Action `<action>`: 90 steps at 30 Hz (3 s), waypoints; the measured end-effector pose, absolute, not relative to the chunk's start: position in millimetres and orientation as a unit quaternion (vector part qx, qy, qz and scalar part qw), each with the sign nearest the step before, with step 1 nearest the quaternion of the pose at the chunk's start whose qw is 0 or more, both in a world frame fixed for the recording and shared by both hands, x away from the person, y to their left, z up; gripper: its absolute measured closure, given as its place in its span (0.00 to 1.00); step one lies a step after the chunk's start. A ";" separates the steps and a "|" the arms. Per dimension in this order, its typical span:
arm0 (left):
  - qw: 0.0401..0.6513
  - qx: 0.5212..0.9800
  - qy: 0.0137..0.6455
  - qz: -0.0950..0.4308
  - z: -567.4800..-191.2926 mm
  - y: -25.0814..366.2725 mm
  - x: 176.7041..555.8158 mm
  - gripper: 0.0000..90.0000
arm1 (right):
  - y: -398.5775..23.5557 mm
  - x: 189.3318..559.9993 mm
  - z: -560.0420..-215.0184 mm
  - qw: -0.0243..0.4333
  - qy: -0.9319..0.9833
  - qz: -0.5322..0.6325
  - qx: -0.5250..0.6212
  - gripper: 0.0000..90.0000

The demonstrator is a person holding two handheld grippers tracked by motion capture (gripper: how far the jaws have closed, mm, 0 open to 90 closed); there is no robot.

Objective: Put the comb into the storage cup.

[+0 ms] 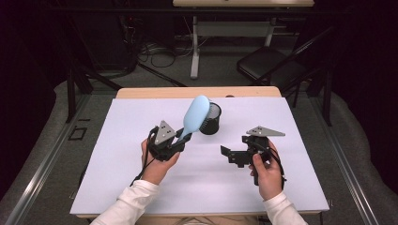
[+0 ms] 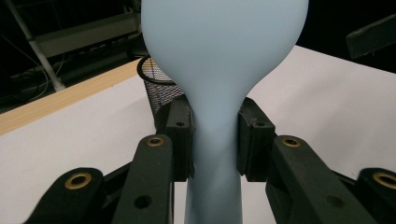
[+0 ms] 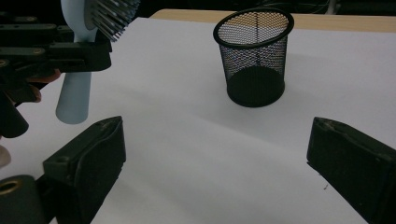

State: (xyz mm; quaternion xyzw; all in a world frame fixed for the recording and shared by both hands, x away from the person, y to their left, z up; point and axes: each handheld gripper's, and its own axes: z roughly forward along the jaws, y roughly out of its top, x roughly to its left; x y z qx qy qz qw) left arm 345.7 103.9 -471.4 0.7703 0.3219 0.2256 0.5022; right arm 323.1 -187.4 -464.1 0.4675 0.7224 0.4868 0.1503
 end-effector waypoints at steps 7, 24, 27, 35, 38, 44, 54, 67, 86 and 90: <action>0.505 0.769 0.323 0.223 -474.2 102.0 345.1 0.78 | -182.5 327.2 -457.8 0.138 0.724 0.490 0.466 0.05; 0.504 0.769 0.321 0.226 -475.6 101.4 344.1 0.78 | -170.6 335.9 -442.7 0.126 0.733 0.492 0.453 0.05; 0.504 0.770 0.320 0.226 -475.5 101.6 344.2 0.78 | -168.4 337.1 -440.5 0.124 0.735 0.490 0.452 0.05; 0.505 0.769 0.321 0.224 -475.8 101.7 344.5 0.78 | -165.5 343.3 -437.6 0.113 0.739 0.483 0.457 0.05; 0.505 0.769 0.321 0.224 -475.7 102.0 344.7 0.78 | -165.3 346.0 -436.0 0.110 0.739 0.480 0.460 0.05; 0.505 0.769 0.321 0.224 -475.6 102.3 344.6 0.78 | -164.5 350.9 -430.4 0.105 0.739 0.473 0.468 0.03; 0.506 0.768 0.322 0.224 -476.0 102.6 344.8 0.78 | -160.7 358.4 -423.8 0.113 0.747 0.454 0.473 0.00; 0.507 0.766 0.324 0.227 -475.5 104.0 345.0 0.78 | -157.6 362.2 -423.4 0.103 0.753 0.451 0.468 0.00; 0.507 0.764 0.325 0.230 -476.2 103.5 344.8 0.78 | -156.3 366.3 -413.2 0.084 0.743 0.466 0.472 0.00; 0.506 0.765 0.324 0.230 -476.7 103.4 345.0 0.78 | -154.4 367.9 -409.1 0.082 0.743 0.472 0.468 0.00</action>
